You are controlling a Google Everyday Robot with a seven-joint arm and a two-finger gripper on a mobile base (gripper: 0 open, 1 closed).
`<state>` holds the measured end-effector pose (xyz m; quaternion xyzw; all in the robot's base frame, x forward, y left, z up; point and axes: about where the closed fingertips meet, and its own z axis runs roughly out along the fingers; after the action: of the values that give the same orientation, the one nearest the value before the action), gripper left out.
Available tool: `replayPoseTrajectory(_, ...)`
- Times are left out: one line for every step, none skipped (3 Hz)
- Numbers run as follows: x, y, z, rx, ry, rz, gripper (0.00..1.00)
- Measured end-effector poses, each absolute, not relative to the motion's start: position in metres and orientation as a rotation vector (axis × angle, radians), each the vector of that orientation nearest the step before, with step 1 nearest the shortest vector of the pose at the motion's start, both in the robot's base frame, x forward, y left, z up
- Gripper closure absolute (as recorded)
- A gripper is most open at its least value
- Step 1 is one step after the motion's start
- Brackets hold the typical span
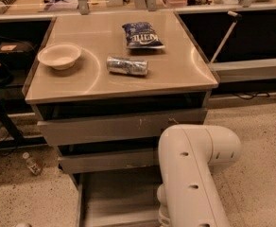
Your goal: Open bottom drawer
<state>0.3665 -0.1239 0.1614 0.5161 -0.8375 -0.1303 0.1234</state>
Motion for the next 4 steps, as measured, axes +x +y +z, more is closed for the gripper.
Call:
replayPoseTrajectory(0.352,-0.145,0.15,1.455,-2.388,-0.361,0.0)
replayPoseTrajectory(0.342,-0.156,0.152,1.41,-2.393,-0.369,0.0)
replayPoseTrajectory(0.322,-0.171,0.159,1.36,-2.391,-0.382,0.0)
replayPoseTrajectory(0.307,-0.181,0.164,1.323,-2.392,-0.398,0.0)
